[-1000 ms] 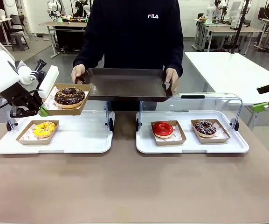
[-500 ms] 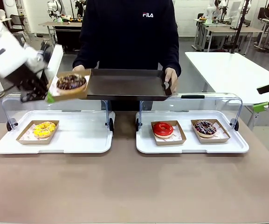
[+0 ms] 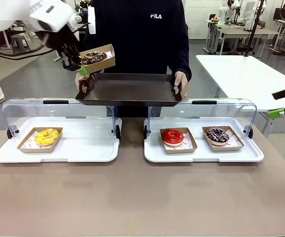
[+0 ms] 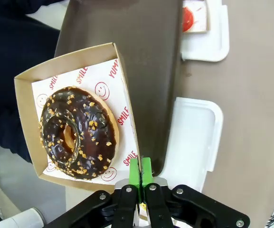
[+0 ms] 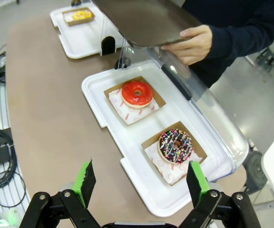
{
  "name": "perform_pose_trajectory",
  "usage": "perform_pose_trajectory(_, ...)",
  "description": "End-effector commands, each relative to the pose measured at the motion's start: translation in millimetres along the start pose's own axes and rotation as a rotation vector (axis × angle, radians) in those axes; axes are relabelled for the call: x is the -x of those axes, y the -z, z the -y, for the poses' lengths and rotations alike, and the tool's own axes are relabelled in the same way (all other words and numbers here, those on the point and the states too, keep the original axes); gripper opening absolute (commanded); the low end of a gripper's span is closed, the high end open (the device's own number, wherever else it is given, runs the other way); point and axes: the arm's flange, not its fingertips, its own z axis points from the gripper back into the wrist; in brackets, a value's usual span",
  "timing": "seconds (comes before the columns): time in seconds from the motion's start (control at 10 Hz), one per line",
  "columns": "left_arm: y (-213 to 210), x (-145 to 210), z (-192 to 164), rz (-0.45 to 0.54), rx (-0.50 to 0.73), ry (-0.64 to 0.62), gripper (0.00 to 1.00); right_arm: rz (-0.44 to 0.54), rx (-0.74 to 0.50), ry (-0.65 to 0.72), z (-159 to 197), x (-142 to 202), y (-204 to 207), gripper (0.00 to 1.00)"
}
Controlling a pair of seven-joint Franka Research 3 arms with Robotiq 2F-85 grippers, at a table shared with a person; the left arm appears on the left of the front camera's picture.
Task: Provide the desired donut to the person.
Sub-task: Place the picked Paper togo box onto the Handle tray extended by the person.
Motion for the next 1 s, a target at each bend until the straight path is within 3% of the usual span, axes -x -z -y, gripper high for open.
perform_pose_trajectory(0.0,18,-9,-31,-0.097,0.026,0.026,0.02,0.022,-0.007,0.001,2,0,2,1.0)
perform_pose_trajectory(0.2,51,-7,-54,-0.141,0.106,0.087,0.02,0.022,-0.007,0.001,2,0,2,1.0)
perform_pose_trajectory(0.6,92,-6,-61,-0.212,0.226,0.19,0.02,0.022,-0.007,0.001,2,0,2,1.0)
perform_pose_trajectory(0.9,115,-10,-61,-0.195,0.262,0.247,0.02,0.022,-0.007,0.001,2,0,2,1.0)
